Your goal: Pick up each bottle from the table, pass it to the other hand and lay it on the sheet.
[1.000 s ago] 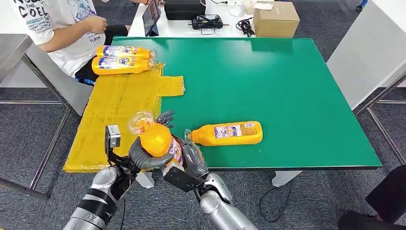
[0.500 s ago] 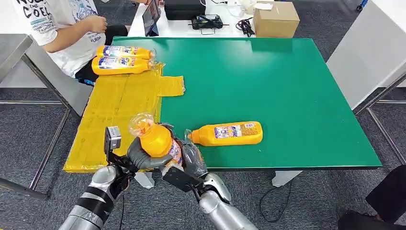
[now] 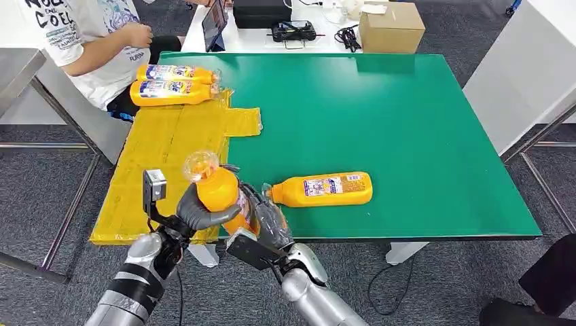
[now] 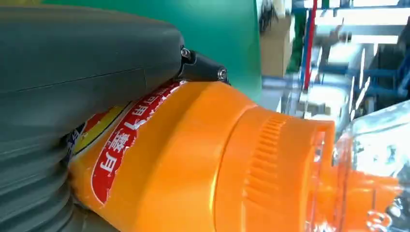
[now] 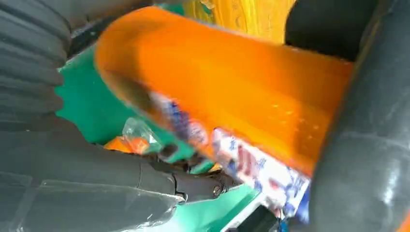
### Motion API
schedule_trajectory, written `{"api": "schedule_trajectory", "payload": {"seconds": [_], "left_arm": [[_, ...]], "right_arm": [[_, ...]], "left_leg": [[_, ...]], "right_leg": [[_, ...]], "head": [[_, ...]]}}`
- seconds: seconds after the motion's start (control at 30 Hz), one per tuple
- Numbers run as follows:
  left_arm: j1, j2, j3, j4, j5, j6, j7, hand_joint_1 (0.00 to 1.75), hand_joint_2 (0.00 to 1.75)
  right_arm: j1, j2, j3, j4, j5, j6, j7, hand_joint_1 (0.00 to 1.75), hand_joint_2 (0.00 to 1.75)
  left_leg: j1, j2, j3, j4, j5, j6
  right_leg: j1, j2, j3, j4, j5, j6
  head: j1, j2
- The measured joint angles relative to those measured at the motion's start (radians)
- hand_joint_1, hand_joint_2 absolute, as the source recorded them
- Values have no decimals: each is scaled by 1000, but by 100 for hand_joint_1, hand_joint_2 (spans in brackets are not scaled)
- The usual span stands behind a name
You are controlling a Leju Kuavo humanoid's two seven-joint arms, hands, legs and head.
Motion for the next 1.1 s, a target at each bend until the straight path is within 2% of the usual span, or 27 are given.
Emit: {"api": "schedule_trajectory", "payload": {"seconds": [0.17,0.37,0.47,0.6,0.8,1.1], "left_arm": [[-7,-8,70,3,-35,130,16,175,175],[-10,-14,117,3,-53,153,17,175,175],[-12,-18,135,3,-98,227,18,175,175],[-32,-19,177,11,-184,349,18,175,175],[-63,-25,237,35,-271,457,12,175,175],[-84,-30,260,47,-293,479,8,175,175]], "right_arm": [[5,-8,-8,-36,-1,-38,35,0,0],[6,-16,-21,-78,-4,-41,48,0,0],[11,-18,-29,-99,-5,-54,55,0,0],[23,-28,-49,-166,-18,-61,58,0,0],[54,-34,-69,-301,-53,-67,51,0,0],[66,-34,-70,-367,-59,-73,43,0,0]], "left_leg": [[0,0,0,0,0,0],[0,0,0,0,0,0],[0,0,0,0,0,0],[0,0,0,0,0,0],[0,0,0,0,0,0],[0,0,0,0,0,0]], "right_leg": [[0,0,0,0,0,0],[0,0,0,0,0,0],[0,0,0,0,0,0],[0,0,0,0,0,0],[0,0,0,0,0,0],[0,0,0,0,0,0]], "head": [[0,0],[0,0],[0,0],[0,0],[0,0],[-1,0]]}}
